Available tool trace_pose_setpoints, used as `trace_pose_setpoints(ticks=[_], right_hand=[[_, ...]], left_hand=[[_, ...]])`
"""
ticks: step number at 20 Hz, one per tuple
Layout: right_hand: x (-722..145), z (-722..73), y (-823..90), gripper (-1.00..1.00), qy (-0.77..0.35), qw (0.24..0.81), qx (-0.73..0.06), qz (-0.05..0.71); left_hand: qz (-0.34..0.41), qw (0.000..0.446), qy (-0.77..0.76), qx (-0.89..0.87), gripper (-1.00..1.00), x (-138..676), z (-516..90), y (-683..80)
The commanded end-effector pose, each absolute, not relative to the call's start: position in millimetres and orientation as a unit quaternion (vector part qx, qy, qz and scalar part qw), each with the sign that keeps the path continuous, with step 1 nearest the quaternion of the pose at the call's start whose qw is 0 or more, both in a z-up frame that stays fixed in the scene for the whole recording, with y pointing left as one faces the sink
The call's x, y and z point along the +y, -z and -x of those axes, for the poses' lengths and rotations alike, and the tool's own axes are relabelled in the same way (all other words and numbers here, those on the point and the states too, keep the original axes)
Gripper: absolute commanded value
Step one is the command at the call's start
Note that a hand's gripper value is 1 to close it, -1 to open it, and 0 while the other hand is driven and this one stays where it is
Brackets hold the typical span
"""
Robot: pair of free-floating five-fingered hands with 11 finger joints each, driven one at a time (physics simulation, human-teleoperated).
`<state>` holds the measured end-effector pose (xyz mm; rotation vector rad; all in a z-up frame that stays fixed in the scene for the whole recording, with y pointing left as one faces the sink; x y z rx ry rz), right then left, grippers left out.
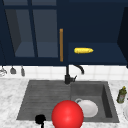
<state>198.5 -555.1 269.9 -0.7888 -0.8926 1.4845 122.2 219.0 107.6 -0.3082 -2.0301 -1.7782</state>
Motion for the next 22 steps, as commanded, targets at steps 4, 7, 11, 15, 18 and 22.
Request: trace_pose_setpoints(ticks=[4, 7, 11, 15, 18, 22], right_hand=[[-588.4, -198.7, -247.5, -1.0, -0.63, 0.566, -0.404, 0.346], [-596.5, -199.5, -231.5, -1.0, -0.627, 0.558, -0.411, 0.356], [-610.5, -204.2, -200.3, -1.0, -0.629, 0.545, -0.415, 0.367], [-617.1, -203.7, -197.4, -1.0, -0.625, 0.551, -0.417, 0.363], [-618.4, -206.0, -196.1, -1.0, -0.626, 0.557, -0.406, 0.364], [-623.2, -218.3, -177.7, -1.0, -0.64, 0.558, -0.392, 0.353]], left_hand=[[0.111, 0.211, 0.64, -0.731, 0.0, 219.0, -122.2, -107.6], [0.111, 0.211, 0.64, -0.731, 0.0, 219.0, -122.2, -107.6], [0.111, 0.211, 0.64, -0.731, 0.0, 219.0, -122.2, -107.6], [0.111, 0.211, 0.64, -0.731, 0.0, 219.0, -122.2, -107.6], [0.111, 0.211, 0.64, -0.731, 0.0, 219.0, -122.2, -107.6], [0.111, 0.211, 0.64, -0.731, 0.0, 219.0, -122.2, -107.6]])
